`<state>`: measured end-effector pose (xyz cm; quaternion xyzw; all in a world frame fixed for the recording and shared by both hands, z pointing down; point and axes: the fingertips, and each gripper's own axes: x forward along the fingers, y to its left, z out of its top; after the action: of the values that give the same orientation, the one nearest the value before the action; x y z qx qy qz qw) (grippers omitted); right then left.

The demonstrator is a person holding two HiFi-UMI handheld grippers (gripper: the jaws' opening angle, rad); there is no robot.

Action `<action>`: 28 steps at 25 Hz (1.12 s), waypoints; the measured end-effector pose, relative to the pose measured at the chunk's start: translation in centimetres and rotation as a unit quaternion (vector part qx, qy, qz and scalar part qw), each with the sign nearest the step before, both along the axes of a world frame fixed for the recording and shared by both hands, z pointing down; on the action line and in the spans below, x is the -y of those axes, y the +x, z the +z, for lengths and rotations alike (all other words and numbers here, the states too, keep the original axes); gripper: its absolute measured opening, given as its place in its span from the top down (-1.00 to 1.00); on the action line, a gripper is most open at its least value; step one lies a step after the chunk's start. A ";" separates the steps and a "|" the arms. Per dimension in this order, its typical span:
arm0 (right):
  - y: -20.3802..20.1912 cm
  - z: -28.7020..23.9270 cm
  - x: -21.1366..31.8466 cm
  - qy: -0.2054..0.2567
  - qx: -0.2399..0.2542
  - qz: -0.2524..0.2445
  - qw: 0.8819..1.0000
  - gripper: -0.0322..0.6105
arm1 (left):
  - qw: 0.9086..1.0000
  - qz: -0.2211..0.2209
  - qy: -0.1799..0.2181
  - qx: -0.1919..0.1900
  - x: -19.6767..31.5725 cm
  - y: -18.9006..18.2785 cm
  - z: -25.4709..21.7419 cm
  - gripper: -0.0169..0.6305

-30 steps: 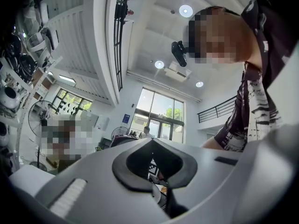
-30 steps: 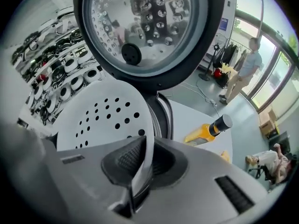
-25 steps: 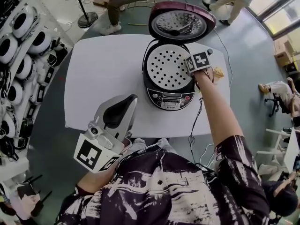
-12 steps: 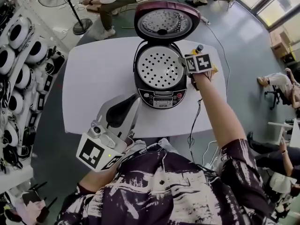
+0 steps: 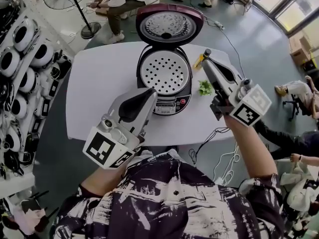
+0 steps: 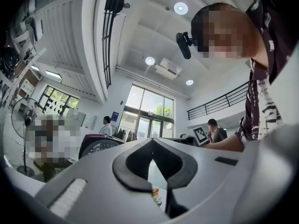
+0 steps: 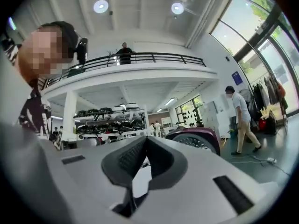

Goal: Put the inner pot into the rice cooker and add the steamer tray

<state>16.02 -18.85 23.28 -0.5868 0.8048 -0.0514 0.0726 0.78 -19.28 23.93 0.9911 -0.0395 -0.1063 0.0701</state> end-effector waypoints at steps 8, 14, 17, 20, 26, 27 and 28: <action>-0.3 1.1 -5.5 0.009 -0.043 0.017 0.999 0.91 | 1.000 0.012 0.015 0.011 -2.1 3.0 -1.0 0.93; -0.3 1.4 -6.4 0.014 -0.071 0.015 0.997 0.91 | 1.000 0.018 0.013 0.017 -3.0 4.1 -0.7 0.93; -0.3 1.3 -6.4 0.019 -0.084 0.016 0.996 0.91 | 1.000 0.017 0.012 0.017 -3.2 4.5 -0.5 0.93; -0.5 1.0 -6.4 0.021 -0.093 0.017 0.995 0.91 | 1.000 0.016 0.009 0.017 -3.3 4.7 -0.6 0.93; -1.0 1.1 -6.1 0.018 -0.096 0.009 0.995 0.91 | 1.000 0.008 0.008 0.017 -3.2 4.7 -0.6 0.93; -1.1 1.2 -6.0 0.018 -0.097 0.007 0.995 0.91 | 1.000 0.007 0.007 0.018 -3.1 4.7 -0.5 0.93; -1.1 1.2 -5.9 0.017 -0.098 0.006 0.995 0.91 | 1.000 0.006 0.006 0.018 -3.0 4.7 -0.5 0.93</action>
<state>14.87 -12.92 24.49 -0.5925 0.8053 0.0204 0.0041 5.43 -16.24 23.45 0.9935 -0.0341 -0.0882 0.0637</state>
